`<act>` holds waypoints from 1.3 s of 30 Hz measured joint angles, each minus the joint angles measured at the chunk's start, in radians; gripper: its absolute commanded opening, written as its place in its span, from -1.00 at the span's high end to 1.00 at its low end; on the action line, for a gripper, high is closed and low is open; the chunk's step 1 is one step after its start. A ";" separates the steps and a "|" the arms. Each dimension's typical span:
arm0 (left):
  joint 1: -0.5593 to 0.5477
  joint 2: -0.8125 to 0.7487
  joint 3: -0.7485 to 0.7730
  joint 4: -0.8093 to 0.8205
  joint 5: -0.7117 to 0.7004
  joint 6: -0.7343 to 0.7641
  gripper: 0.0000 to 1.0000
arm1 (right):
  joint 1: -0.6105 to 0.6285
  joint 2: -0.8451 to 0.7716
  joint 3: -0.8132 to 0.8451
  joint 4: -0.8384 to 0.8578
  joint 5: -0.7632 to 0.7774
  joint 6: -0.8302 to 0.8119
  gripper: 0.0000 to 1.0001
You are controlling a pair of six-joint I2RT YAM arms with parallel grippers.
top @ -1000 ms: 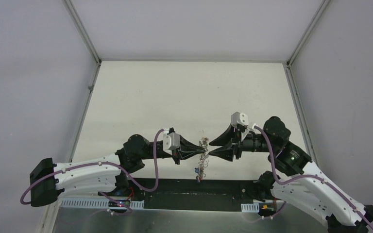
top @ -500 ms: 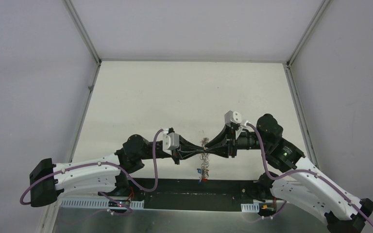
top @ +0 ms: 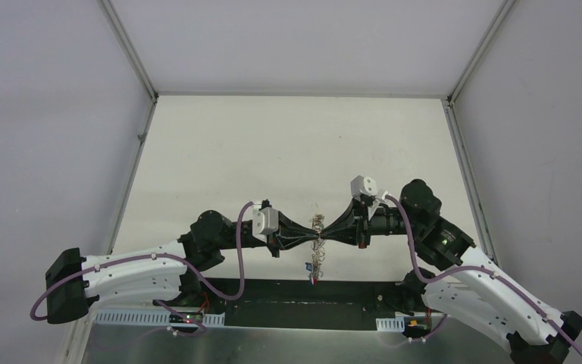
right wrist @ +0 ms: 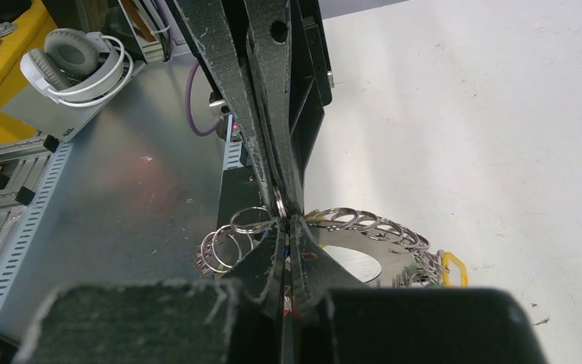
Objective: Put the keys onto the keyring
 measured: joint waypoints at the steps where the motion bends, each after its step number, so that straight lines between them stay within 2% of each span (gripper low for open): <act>1: 0.000 0.000 0.000 0.000 0.000 0.000 1.00 | 0.000 0.000 0.000 0.000 0.000 -0.001 1.00; 2: 0.000 0.000 0.000 0.000 0.000 0.000 1.00 | 0.000 0.000 0.000 0.000 0.000 -0.005 1.00; 3: 0.000 0.000 0.000 -0.001 0.000 0.000 0.91 | 0.000 0.000 0.000 0.000 0.000 -0.009 1.00; 7: 0.000 -0.011 0.000 -0.027 -0.008 0.005 0.40 | 0.001 0.003 0.009 -0.039 0.000 -0.031 1.00; 11: 0.000 -0.078 0.010 -0.091 -0.044 0.013 0.25 | 0.001 0.037 0.056 -0.190 0.009 -0.083 1.00; 19: 0.000 -0.152 0.112 -0.329 -0.078 0.064 0.23 | 0.001 0.174 0.252 -0.536 0.071 -0.189 1.00; 27: 0.000 -0.011 0.170 -0.457 -0.065 0.086 0.24 | 0.001 0.338 0.403 -0.803 0.158 -0.245 1.00; 33: 0.000 0.159 0.213 -0.471 -0.014 0.089 0.29 | 0.001 0.396 0.436 -0.898 0.182 -0.257 1.00; 39: 0.000 0.240 0.217 -0.402 0.029 0.081 0.43 | 0.001 0.393 0.434 -0.905 0.168 -0.258 1.00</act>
